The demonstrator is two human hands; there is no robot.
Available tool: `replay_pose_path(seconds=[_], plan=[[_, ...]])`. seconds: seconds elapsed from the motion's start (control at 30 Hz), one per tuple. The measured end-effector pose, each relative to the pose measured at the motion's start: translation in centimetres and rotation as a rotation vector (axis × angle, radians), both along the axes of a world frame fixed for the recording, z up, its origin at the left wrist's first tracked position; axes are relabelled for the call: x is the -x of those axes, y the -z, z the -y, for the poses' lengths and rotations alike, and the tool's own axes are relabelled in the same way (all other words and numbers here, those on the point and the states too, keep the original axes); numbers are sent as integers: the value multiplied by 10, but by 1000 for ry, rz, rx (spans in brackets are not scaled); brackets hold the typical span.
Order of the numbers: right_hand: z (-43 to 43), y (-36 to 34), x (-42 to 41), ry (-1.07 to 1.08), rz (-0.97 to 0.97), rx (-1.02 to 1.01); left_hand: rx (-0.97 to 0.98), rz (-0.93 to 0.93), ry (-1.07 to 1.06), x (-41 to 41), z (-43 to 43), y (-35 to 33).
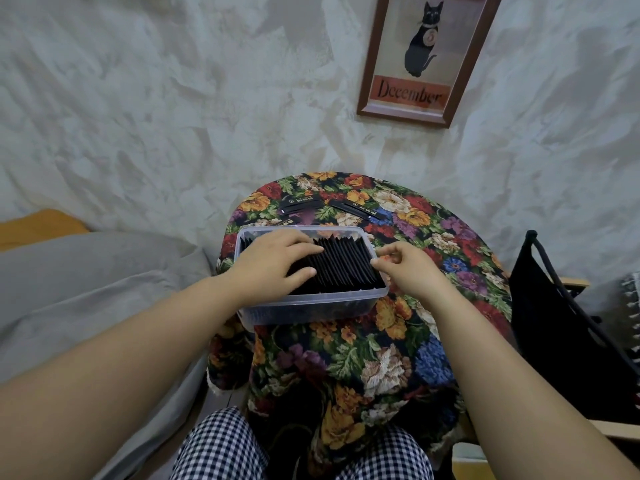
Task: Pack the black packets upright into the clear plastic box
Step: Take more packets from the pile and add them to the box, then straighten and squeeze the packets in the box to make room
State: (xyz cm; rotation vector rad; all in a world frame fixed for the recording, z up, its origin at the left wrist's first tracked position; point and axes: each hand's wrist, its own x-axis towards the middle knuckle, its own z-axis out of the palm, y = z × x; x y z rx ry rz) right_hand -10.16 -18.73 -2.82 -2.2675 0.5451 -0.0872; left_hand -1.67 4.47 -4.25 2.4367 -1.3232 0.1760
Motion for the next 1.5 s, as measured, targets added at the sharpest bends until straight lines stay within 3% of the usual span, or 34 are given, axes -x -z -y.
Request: replay_pose_path(seconds=[0.13,0.27,0.37,0.73,1.0,1.07,1.2,1.27,1.4,1.5], plan=[[-3,7,2,17,-89,-37,257,-57,-397,12,-22,15],[-5,15,3,62,-75,-127,318,-426,-559,20,-30,28],[-10,19,7,131,-33,-263,359,-591,-564,25,-26,29],[56,13,37,352,140,-326,349,-721,-380,34,46,-8],[109,6,40,286,-148,172,262,-790,-281,17,114,3],[116,11,35,299,-118,175,253,-792,-272,12,119,9],[112,19,36,436,90,-134,319,-810,-290,6,117,13],[104,16,42,448,107,-160,374,-830,-279,7,113,11],[84,13,55,414,166,-109,420,-827,-251,11,98,6],[65,14,63,370,226,67,365,-768,-239,11,80,5]])
